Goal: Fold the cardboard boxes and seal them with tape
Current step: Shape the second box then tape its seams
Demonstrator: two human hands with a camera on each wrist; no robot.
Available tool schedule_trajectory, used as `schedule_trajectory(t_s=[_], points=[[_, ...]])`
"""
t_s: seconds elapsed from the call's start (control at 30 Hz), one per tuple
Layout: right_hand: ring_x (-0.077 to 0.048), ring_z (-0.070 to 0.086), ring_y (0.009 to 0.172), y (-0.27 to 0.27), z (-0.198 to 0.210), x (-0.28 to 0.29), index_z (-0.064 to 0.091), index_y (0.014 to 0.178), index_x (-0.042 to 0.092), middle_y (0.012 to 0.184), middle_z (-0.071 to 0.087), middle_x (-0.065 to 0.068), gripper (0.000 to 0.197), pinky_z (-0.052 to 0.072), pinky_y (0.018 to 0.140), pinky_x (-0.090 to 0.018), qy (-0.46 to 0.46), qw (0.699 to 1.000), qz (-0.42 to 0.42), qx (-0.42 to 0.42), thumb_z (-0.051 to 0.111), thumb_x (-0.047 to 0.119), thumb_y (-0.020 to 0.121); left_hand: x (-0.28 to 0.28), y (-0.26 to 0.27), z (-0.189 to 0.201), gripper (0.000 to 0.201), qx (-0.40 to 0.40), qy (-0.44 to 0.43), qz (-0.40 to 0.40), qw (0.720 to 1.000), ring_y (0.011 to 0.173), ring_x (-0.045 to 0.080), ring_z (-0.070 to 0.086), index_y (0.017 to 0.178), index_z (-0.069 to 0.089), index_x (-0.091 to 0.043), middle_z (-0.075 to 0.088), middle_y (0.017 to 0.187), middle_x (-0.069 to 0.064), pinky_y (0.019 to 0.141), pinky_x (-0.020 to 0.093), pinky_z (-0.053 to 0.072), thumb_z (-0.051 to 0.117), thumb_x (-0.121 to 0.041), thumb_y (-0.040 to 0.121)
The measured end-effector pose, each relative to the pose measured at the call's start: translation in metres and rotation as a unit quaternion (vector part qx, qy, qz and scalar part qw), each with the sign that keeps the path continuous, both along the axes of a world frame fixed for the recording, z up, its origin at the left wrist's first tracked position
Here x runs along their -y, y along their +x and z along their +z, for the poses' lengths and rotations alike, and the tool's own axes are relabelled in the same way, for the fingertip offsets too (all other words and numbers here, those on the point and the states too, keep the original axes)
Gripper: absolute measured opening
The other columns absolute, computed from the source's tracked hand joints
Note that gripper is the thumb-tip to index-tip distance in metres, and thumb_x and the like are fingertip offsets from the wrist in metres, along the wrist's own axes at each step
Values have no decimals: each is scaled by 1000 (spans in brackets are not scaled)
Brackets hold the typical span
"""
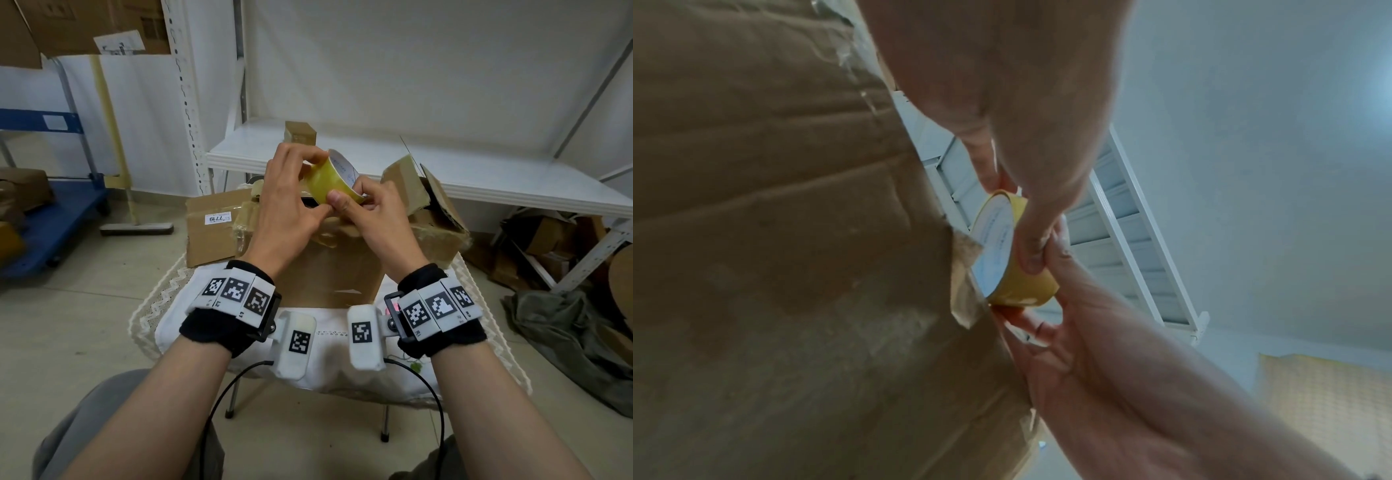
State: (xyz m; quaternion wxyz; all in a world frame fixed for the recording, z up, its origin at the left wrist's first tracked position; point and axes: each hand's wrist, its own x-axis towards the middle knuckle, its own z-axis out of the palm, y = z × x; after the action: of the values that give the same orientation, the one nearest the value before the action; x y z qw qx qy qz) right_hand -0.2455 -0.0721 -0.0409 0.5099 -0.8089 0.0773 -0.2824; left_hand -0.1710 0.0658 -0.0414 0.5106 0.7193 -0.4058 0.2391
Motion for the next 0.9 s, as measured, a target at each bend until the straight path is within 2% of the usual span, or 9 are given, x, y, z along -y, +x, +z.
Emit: schedule_trajectory(t_s=[0.1, 0.23, 0.4, 0.47, 0.53, 0.63, 0.73, 0.8, 0.9], points=[[-31, 62, 108, 0, 0, 1, 61, 91, 3, 118, 46, -14, 44, 62, 82, -32, -9, 1000, 5, 0, 75, 45, 86, -3, 3, 3, 52, 2, 16, -11, 1000, 108, 18, 52, 119, 50, -17, 43, 119, -6, 88, 30, 53, 82, -22, 77], [-26, 60, 107, -1, 1, 2, 62, 94, 1, 118, 46, -14, 46, 56, 73, -16, -24, 1000, 5, -2, 74, 44, 87, -4, 5, 2, 51, 3, 40, -20, 999, 108, 20, 49, 119, 46, -19, 39, 119, -6, 89, 36, 52, 78, -26, 80], [-29, 60, 108, 1, -2, 3, 62, 91, 4, 116, 46, -11, 49, 59, 86, -31, -33, 999, -2, -7, 74, 51, 85, -5, 11, 5, 51, 41, 102, 2, 994, 107, 15, 39, 123, 44, -13, 40, 123, 3, 87, 25, 41, 76, -26, 85], [-29, 59, 108, 1, -2, 3, 61, 89, 6, 116, 46, -10, 50, 58, 90, -40, -36, 999, -4, -10, 73, 54, 84, -6, 11, 6, 51, 43, 109, 0, 993, 107, 15, 39, 123, 43, -12, 40, 124, 5, 86, 24, 39, 76, -24, 86], [-28, 58, 108, 1, -1, 2, 61, 89, 6, 116, 46, -10, 50, 57, 92, -43, -37, 999, -5, -13, 72, 54, 85, -6, 12, 6, 52, 40, 112, -5, 993, 107, 17, 40, 123, 42, -12, 40, 124, 5, 86, 26, 41, 76, -23, 85], [-27, 58, 109, 1, -1, 2, 61, 90, 6, 116, 46, -9, 49, 58, 91, -38, -38, 999, -6, -16, 72, 53, 86, -7, 14, 7, 52, 33, 113, -15, 993, 108, 19, 41, 122, 42, -13, 38, 123, 4, 87, 29, 45, 76, -23, 84], [-26, 59, 108, 0, -1, 2, 61, 91, 6, 117, 46, -10, 47, 58, 84, -27, -33, 999, -3, -12, 72, 52, 87, -8, 12, 6, 42, 35, 117, -15, 992, 108, 17, 39, 113, 45, -14, 35, 120, 1, 85, 22, 41, 74, -28, 86], [-26, 59, 108, -1, 0, 3, 61, 91, 5, 118, 46, -11, 47, 58, 84, -27, -28, 999, 2, -14, 72, 51, 86, -7, 8, 5, 39, 36, 108, -11, 993, 108, 17, 39, 108, 46, -13, 35, 118, 0, 84, 20, 38, 73, -29, 86], [-29, 62, 104, -3, 3, 4, 59, 83, 6, 119, 47, -15, 42, 56, 74, -20, -9, 1000, 14, -6, 74, 46, 86, -14, 8, 9, 55, 20, 76, -44, 996, 109, 15, 49, 120, 50, -13, 45, 121, 0, 89, 21, 45, 79, -32, 78]])
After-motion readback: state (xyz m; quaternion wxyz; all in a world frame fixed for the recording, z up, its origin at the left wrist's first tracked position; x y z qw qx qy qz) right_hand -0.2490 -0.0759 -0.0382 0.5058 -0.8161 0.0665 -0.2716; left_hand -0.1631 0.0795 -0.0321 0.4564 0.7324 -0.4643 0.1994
